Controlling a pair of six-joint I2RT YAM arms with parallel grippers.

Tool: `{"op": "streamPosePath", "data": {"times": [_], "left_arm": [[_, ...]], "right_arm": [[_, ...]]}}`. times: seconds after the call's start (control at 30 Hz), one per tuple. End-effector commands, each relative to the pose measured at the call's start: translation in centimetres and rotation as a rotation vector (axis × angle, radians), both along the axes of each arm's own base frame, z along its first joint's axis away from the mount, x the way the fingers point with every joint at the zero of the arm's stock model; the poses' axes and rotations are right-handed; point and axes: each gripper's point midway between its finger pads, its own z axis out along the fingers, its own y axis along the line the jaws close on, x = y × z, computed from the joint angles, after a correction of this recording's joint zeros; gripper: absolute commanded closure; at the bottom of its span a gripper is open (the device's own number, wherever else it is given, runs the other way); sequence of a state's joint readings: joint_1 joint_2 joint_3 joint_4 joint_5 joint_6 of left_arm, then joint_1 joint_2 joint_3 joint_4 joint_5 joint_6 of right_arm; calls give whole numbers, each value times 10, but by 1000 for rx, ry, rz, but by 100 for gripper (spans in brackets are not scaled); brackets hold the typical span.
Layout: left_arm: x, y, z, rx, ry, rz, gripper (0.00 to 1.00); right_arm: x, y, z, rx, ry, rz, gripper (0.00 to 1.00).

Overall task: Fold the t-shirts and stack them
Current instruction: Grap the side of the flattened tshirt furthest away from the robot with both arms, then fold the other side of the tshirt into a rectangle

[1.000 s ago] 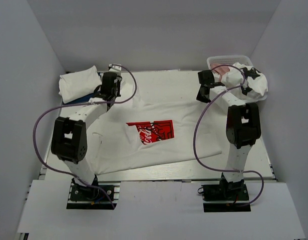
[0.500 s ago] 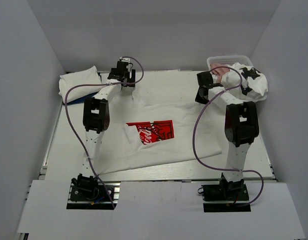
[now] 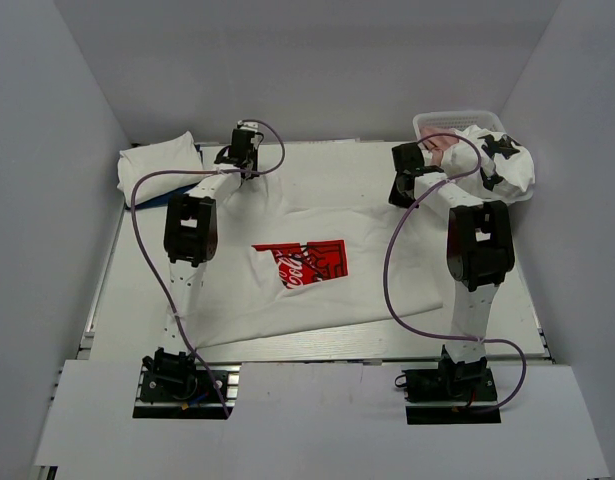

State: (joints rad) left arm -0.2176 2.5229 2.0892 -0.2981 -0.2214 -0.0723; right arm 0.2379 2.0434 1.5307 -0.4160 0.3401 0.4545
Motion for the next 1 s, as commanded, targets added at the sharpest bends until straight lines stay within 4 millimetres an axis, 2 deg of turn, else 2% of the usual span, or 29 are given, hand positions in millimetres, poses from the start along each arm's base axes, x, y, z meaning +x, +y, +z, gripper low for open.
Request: {"op": "streamPosePath", "data": {"times": [0.0, 0.03, 0.1, 0.13, 0.17, 0.2, 0.23, 0.27, 0.3, 0.33, 0.4, 0.43, 0.47, 0.5, 0.53, 0.57, 0.6, 0.67, 0.7, 0.73, 0.77, 0.8, 0.83, 0.87, 0.97], "left_arm": [[-5, 9, 18, 27, 1, 1, 96], [-3, 10, 24, 32, -7, 10, 100], [1, 11, 40, 44, -34, -4, 100], [-2, 16, 43, 70, -34, 5, 100], [-3, 10, 51, 66, -54, -3, 100], [-6, 14, 81, 78, -102, 3, 100], [-16, 18, 76, 93, -95, 4, 100], [-23, 12, 85, 89, -113, -7, 100], [-30, 15, 121, 86, -175, -11, 100], [-45, 11, 109, 83, -157, -30, 100], [-63, 9, 117, 41, -161, -34, 100], [-82, 9, 121, 2, -166, -32, 100], [-91, 11, 123, -10, -171, -25, 100], [-109, 9, 106, -33, -133, -39, 100], [-117, 6, 108, -69, -135, -39, 100], [-134, 2, 112, -89, -133, -50, 100], [-142, 4, 114, -101, -133, -41, 100], [-158, 0, 118, -138, -131, -28, 100], [-173, 3, 122, -152, -135, -20, 100], [-182, -1, 124, -176, -137, -15, 100], [-190, 1, 125, -191, -143, -7, 100], [-210, -1, 123, -207, -141, -19, 100], [-219, 1, 120, -216, -137, -12, 100], [-233, 4, 107, -237, -121, 7, 100], [-263, 6, 107, -281, -128, 23, 100]], "right_arm": [[8, 0, 8, -9, -21, 2, 100], [8, 2, 10, -7, -26, 9, 100], [9, 1, 14, -7, -35, 4, 100], [10, 1, 16, -8, -41, 6, 100], [10, 1, 22, -7, -53, 6, 100], [10, 1, 26, -3, -65, 7, 100], [7, 0, 27, -3, -67, 7, 100], [7, 1, 35, 5, -89, 8, 100], [3, 1, 34, 2, -87, 11, 100], [1, 1, 45, 13, -116, 12, 100], [-5, 1, 44, 23, -124, 18, 100], [-5, 4, 51, 41, -145, 12, 100], [-16, 3, 46, 53, -128, 10, 100], [-20, 4, 44, 65, -124, 14, 100], [-16, 9, 57, 92, -176, 19, 100], [-29, 11, 48, 110, -153, 35, 100], [-32, 12, 55, 117, -172, 38, 100], [-43, 7, 58, 110, -179, 25, 100], [-45, 7, 61, 108, -189, 24, 100], [-51, 3, 58, 99, -179, 14, 100], [-56, -2, 66, 94, -203, 3, 100], [-59, -3, 68, 92, -210, 2, 100], [-64, -6, 64, 86, -205, -1, 100], [-70, -7, 71, 93, -226, 0, 100], [-81, -12, 71, 88, -231, -6, 100]]}}
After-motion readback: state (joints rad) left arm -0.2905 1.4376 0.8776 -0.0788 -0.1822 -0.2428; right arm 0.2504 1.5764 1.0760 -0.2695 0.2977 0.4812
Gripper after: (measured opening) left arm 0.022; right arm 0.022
